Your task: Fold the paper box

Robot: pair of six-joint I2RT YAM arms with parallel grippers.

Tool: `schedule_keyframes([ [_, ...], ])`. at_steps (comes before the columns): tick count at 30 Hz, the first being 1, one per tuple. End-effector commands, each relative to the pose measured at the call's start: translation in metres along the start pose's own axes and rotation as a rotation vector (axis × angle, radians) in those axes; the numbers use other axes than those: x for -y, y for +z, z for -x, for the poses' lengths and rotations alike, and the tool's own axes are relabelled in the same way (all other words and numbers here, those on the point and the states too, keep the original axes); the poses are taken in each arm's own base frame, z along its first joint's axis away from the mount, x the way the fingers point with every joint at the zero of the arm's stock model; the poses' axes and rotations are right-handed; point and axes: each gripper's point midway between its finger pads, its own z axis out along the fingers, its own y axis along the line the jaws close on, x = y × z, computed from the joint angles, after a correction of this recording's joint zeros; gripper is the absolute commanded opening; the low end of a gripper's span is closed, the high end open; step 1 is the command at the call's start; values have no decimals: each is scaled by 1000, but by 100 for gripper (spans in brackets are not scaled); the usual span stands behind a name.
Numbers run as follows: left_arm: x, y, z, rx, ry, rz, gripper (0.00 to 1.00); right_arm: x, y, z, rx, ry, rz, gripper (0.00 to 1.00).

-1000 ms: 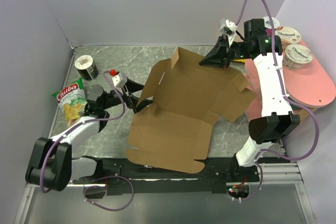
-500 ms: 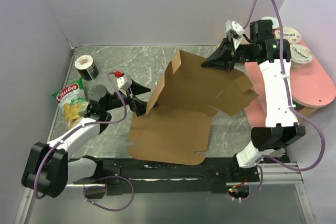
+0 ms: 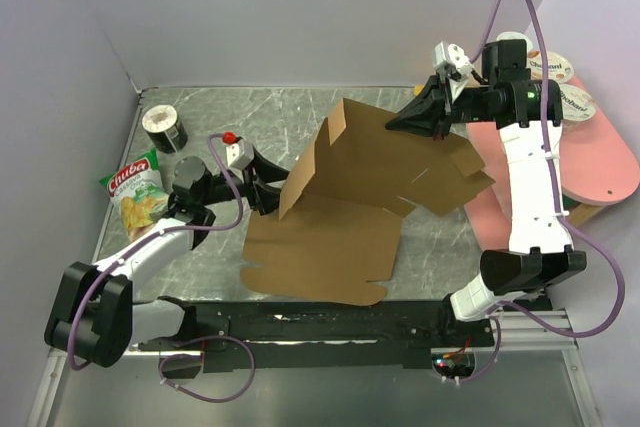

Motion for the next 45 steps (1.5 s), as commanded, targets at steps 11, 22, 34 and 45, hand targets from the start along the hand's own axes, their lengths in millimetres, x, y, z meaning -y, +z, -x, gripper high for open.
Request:
schedule_keyframes([
  [11,15,14,21,40,89,-57,38,-42,3,19,85,93,84,0],
  [22,19,19,21,61,90,-58,10,-45,2,21,94,75,84,0],
  [34,12,18,13,36,57,-6,24,-37,3,15,82,70,46,0],
  [45,-14,-18,-7,41,-29,219,96,3,13,-38,-115,104,-196,0],
])
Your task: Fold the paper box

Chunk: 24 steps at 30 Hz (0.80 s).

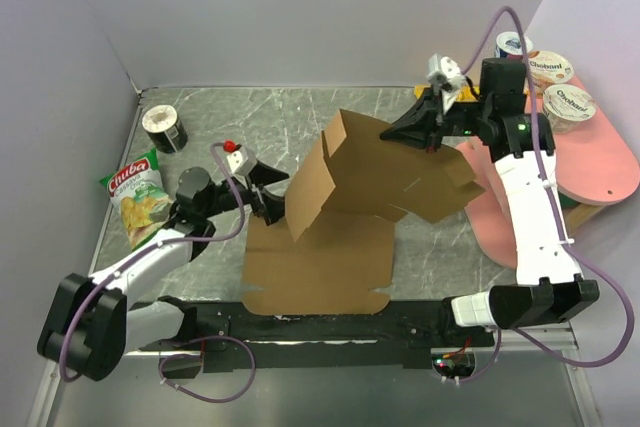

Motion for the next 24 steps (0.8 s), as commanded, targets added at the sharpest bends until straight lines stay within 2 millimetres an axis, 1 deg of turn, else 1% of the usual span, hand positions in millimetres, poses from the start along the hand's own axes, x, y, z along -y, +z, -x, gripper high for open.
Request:
schedule_keyframes([
  [1,-15,-21,11,65,-3,118,96,21,13,-27,-140,2,-175,0],
  [2,-20,-27,6,72,-17,151,96,26,16,-34,-168,-2,-203,0],
  [3,-28,-32,7,89,-40,194,96,29,22,-46,-197,3,-216,0],
  [4,-38,-37,6,101,-54,251,96,32,24,-52,-205,14,-225,0],
  [5,-42,-40,0,96,-73,277,96,40,27,-51,-196,-16,-245,0],
  [6,-50,-45,-3,102,-97,317,96,44,32,-64,-210,1,-257,0],
  [7,-55,-49,-4,112,-111,346,96,49,35,-70,-224,0,-285,0],
  [8,-60,-55,-13,114,-137,376,96,58,40,-67,-203,-40,-302,0],
  [9,-65,-62,-12,138,-153,395,96,61,43,-77,-213,-30,-313,0],
  [10,-68,-66,-14,146,-166,410,96,68,45,-80,-224,-36,-341,0],
  [11,-70,-72,-23,146,-203,429,96,78,46,-86,-240,-35,-375,0],
  [12,-76,-79,-26,156,-217,458,96,86,46,-88,-248,-44,-400,0],
  [13,-77,-83,-31,162,-229,474,96,95,44,-92,-273,-56,-439,0],
  [14,-80,-87,-32,176,-250,495,96,102,45,-100,-292,-50,-451,0],
  [15,-90,-95,-31,205,-265,563,96,106,46,-101,-302,-55,-455,0],
  [16,-95,-101,-37,209,-290,603,96,111,45,-104,-315,-66,-464,0],
  [17,-98,-104,-36,226,-305,628,96,117,46,-108,-332,-65,-479,0],
  [19,-99,-106,-39,226,-303,630,96,123,46,-116,-364,-74,-495,0],
  [20,-100,-105,-43,209,-316,631,96,125,47,-121,-385,-78,-513,0],
  [22,-107,-107,-46,202,-336,663,96,130,48,-122,-396,-119,-546,0],
  [23,-108,-108,-48,202,-342,669,96,130,48,-129,-412,-130,-566,0],
  [24,-108,-109,-48,213,-341,673,96,132,49,-130,-432,-158,-604,0],
])
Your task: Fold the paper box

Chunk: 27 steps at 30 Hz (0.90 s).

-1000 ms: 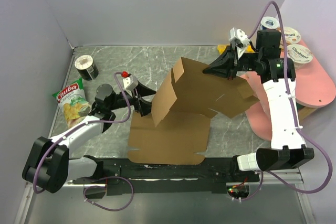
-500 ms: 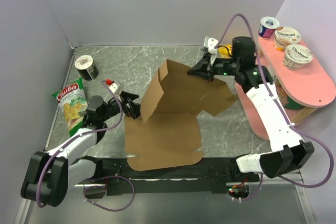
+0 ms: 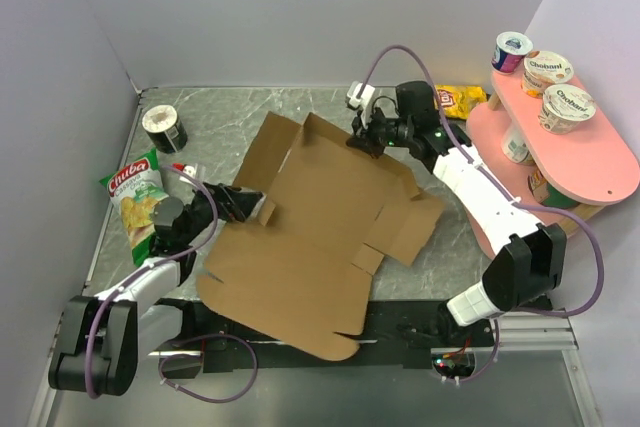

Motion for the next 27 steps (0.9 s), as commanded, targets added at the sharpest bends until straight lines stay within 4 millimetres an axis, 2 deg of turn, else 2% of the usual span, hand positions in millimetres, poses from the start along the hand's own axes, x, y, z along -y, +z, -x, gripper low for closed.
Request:
schedule_keyframes([
  [1,-31,-4,9,82,-41,145,96,45,-14,7,-38,-151,-307,0],
  [3,-30,-6,10,102,-21,137,96,48,-11,1,-72,-174,-364,0],
  [5,-40,-9,7,101,-29,181,96,52,-12,2,-76,-202,-401,0],
  [8,-55,-12,3,98,-54,252,96,61,-20,9,-70,-255,-498,0],
  [11,-57,-12,-4,71,-65,254,96,64,-24,18,-63,-309,-557,0],
  [15,-54,-11,-13,47,-103,231,98,55,-13,25,-71,-385,-597,0],
  [17,-51,-12,-20,38,-131,216,99,46,-1,21,-93,-402,-610,0],
  [18,-49,-13,-23,30,-141,210,97,47,1,31,-59,-424,-649,0],
  [20,-47,-12,-30,6,-152,219,96,35,11,19,-96,-462,-687,0],
  [22,-51,-10,-28,7,-145,248,95,32,13,28,-60,-494,-754,0],
  [23,-51,-10,-32,-10,-146,255,94,28,16,21,-71,-507,-764,0],
  [25,-53,-8,-32,-15,-151,270,92,17,18,29,-41,-539,-807,0],
  [27,-54,-9,-40,-35,-188,280,88,-1,27,22,-58,-566,-789,0],
])
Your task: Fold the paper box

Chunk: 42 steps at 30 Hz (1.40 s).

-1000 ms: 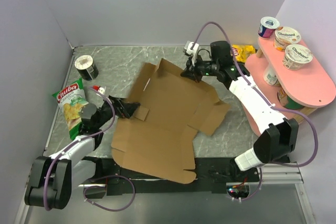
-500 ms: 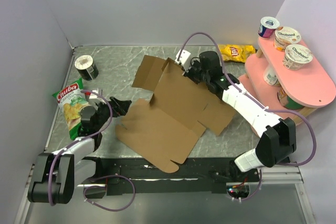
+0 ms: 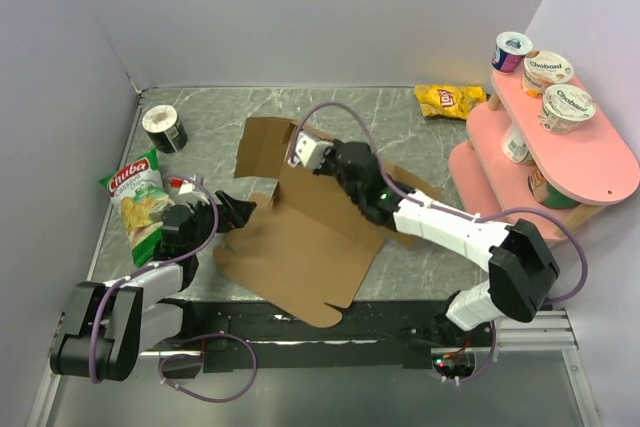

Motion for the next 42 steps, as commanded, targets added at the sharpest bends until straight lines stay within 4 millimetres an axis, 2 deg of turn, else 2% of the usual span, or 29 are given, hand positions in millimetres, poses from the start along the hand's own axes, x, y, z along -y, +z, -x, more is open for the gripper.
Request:
schedule_keyframes([
  [1,2,5,2,5,-59,18,85,10,-10,23,32,-10,-169,0],
  [4,2,3,-14,-15,-93,17,82,-5,-15,29,28,-27,-185,0],
  [7,11,5,-29,-40,-100,-8,78,-20,-25,37,39,-33,-211,0],
  [11,22,7,-43,-60,-110,-28,74,-25,-35,46,44,-32,-260,0],
  [16,17,3,-55,-63,-131,2,70,-49,-47,60,66,12,-177,0],
  [20,18,2,-59,-67,-143,0,68,-81,-58,67,89,93,-70,0],
  [24,21,2,-65,-79,-159,-13,65,-117,-54,61,67,69,-7,0],
  [28,22,1,-72,-94,-186,-18,64,-143,-57,56,38,75,44,0],
  [36,26,4,-80,-106,-215,-36,60,-176,-78,50,7,134,140,0],
  [40,29,4,-85,-117,-227,-46,59,-204,-96,49,-25,179,204,0],
  [42,28,4,-89,-127,-235,-42,59,-215,-100,42,-56,170,222,0],
])
